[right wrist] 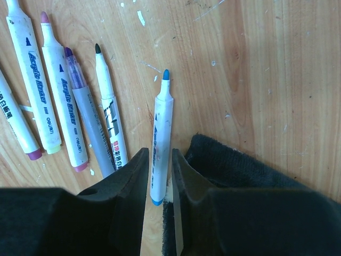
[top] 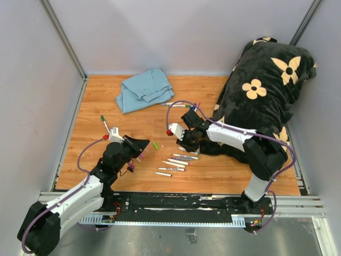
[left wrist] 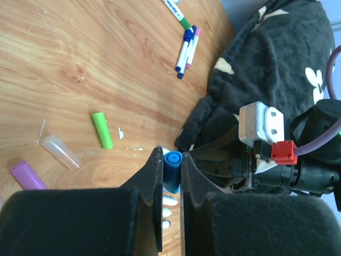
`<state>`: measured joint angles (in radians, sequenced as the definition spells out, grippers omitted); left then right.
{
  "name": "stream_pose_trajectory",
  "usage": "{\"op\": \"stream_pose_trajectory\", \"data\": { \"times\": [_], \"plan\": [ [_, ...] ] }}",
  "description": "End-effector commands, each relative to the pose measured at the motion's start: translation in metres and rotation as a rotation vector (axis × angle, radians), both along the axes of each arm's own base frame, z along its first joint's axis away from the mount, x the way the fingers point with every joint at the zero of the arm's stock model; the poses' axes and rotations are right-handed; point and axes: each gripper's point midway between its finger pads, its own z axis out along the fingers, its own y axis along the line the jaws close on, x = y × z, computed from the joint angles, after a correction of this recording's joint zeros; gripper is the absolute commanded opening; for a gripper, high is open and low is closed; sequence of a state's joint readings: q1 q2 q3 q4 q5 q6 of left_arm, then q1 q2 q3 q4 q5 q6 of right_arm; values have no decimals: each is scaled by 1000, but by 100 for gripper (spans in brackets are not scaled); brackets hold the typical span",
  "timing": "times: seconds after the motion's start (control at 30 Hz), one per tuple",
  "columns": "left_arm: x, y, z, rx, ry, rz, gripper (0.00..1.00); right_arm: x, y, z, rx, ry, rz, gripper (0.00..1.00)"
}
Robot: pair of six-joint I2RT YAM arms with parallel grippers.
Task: Open the pen caps
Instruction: Place the pen at the center of the board.
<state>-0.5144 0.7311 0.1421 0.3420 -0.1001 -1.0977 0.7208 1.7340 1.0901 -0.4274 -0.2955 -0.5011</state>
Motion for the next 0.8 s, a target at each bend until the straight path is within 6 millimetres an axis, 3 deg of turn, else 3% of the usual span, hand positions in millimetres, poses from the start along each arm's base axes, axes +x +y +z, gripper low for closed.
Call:
{"op": "stream_pose_trajectory", "data": {
  "times": [0.0, 0.13, 0.3, 0.43, 0.77],
  "plan": [
    [5, -8, 17, -20, -25, 3, 0, 0, 7, 18, 17, -14, 3, 25],
    [3, -15, 16, -7, -19, -8, 0, -5, 8, 45, 68, -32, 37, 32],
    [2, -23, 13, 12, -10, -5, 0, -12, 0, 90, 204, -42, 97, 32],
    [2, -33, 11, 38, 2, -7, 0, -12, -8, 114, 308, -52, 90, 32],
    [11, -62, -6, 137, 63, -22, 0, -9, -17, 130, 379, -54, 64, 32]
  ]
}}
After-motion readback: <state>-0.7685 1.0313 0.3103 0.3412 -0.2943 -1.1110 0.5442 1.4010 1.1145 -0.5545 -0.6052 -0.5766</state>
